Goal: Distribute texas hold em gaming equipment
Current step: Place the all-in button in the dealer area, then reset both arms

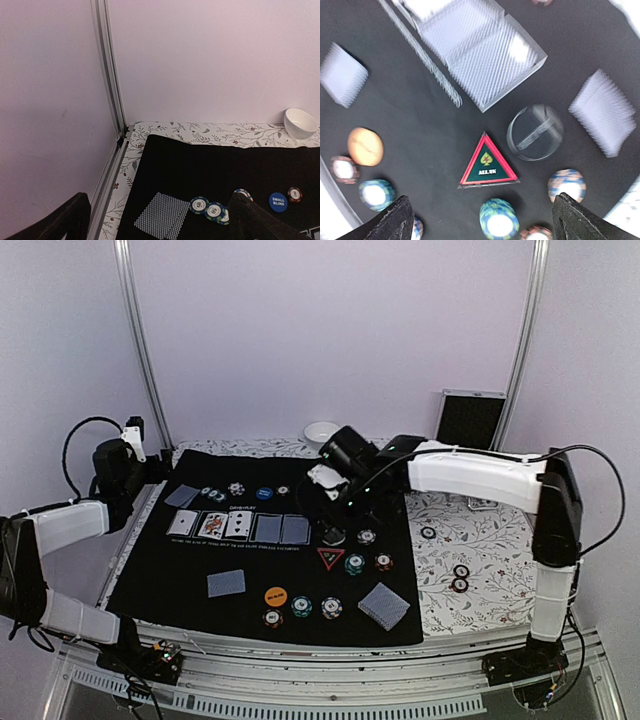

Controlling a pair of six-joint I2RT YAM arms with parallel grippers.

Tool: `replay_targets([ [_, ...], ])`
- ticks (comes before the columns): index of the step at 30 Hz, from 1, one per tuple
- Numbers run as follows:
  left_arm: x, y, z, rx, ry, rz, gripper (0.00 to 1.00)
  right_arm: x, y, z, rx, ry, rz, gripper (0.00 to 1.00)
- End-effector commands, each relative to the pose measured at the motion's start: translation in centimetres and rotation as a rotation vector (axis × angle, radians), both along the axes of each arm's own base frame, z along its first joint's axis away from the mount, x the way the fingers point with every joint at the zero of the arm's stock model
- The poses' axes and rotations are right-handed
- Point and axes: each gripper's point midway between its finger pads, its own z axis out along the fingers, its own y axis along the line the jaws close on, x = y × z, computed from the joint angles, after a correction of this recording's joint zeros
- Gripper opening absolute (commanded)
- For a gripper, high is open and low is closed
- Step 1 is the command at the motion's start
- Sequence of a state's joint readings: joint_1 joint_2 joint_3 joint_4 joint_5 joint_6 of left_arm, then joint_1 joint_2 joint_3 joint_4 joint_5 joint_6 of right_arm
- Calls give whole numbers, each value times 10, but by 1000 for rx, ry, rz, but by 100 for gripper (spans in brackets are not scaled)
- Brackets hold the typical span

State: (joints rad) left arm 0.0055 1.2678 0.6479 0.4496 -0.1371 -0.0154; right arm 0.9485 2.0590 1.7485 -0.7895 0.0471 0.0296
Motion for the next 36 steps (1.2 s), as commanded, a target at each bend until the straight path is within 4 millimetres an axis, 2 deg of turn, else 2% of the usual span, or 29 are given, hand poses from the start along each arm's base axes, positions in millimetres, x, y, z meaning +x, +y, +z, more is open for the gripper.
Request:
replay_targets([
  [1, 0, 6, 16, 8, -36, 13, 98, 40, -45, 145, 300, -280, -113, 99],
  [3, 0, 6, 15, 9, -36, 16, 98, 63, -96, 163, 360, -369, -236, 99],
  [5, 0, 9, 13, 10, -38, 28, 98, 83, -156, 180, 429, -442, -380, 99],
  [8, 0, 13, 9, 2, -50, 53, 98, 91, -240, 200, 552, -561, -528, 99],
  [9, -1, 15, 7, -4, -58, 64, 98, 90, -268, 204, 572, -621, -589, 99],
  [13, -3, 21, 1, -5, -81, 95, 98, 70, -376, 194, 520, -898, -869, 99],
  [15, -3, 23, -5, 5, -82, 99, 98, 52, -409, 182, 509, -1011, -957, 99],
  [17, -3, 26, -13, 11, -74, 106, 98, 36, -433, 165, 515, -1077, -1027, 99],
  [19, -2, 28, -25, 10, -59, 100, 98, 26, -446, 146, 531, -1115, -1077, 99],
  [22, -5, 27, -37, 10, -64, 60, 98, 22, -447, 113, 550, -1120, -1086, 99],
  [25, -12, 30, -34, -8, -90, 58, 98, 25, -447, 86, 530, -1092, -1092, 99],
  [27, -20, 22, -30, -2, -124, 17, 98, 26, -446, 71, 517, -1078, -1079, 99],
  [31, -34, 17, -19, -6, -217, -6, 98, 35, -435, 69, 529, -1076, -999, 99],
  [33, -36, 11, -22, -37, -223, -39, 98, 44, -425, 71, 538, -1070, -931, 99],
  [34, -33, -1, -25, -34, -202, -107, 98, 48, -420, 71, 532, -1060, -903, 99],
  [36, -27, -26, -46, 4, -114, -206, 98, 53, -418, 70, 522, -1056, -880, 99],
])
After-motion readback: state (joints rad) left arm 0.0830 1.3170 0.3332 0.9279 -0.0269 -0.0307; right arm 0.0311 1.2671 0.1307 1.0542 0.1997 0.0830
